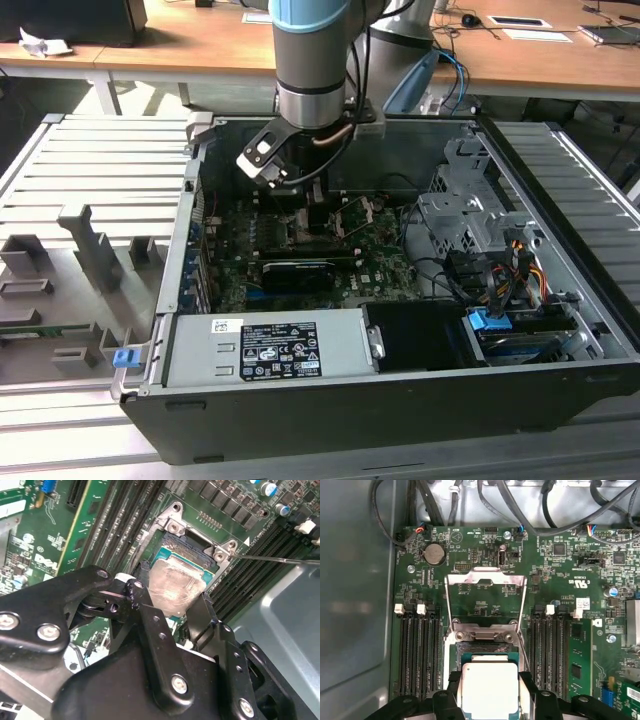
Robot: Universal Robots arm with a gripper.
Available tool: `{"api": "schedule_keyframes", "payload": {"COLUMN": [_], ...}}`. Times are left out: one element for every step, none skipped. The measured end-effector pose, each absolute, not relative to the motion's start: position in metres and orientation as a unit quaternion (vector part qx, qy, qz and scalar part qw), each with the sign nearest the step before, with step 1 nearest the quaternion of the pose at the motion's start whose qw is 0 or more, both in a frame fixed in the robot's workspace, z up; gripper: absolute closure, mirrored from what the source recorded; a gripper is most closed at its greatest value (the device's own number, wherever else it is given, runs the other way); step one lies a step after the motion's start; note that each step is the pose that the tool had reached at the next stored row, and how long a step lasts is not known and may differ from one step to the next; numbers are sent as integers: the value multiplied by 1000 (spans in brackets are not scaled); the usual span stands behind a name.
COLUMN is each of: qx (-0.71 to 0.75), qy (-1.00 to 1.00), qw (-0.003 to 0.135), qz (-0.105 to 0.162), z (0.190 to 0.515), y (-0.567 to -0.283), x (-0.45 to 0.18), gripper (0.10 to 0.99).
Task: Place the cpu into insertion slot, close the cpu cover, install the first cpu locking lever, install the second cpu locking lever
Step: 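Place the cpu into insertion slot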
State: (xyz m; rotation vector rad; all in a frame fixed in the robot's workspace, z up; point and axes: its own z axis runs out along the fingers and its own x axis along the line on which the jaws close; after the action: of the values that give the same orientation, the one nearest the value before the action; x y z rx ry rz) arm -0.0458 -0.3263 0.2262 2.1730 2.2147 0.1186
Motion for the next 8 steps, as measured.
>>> {"api": "schedule_keyframes", "payload": {"qx": [700, 701, 702, 702, 702, 702, 702, 702], "qy": [713, 712, 711, 711, 711, 711, 711, 711], "qw": [18, 18, 18, 18, 18, 18, 18, 18], "qz": [38, 38, 38, 38, 38, 38, 38, 38], "z": [225, 225, 224, 223, 223, 222, 221, 220], "y": [-326, -326, -326, -326, -326, -326, -326, -326], "x": [-46, -46, -46, -46, -46, -46, -46, -46], "gripper": [549, 549, 549, 549, 549, 549, 549, 549]}}
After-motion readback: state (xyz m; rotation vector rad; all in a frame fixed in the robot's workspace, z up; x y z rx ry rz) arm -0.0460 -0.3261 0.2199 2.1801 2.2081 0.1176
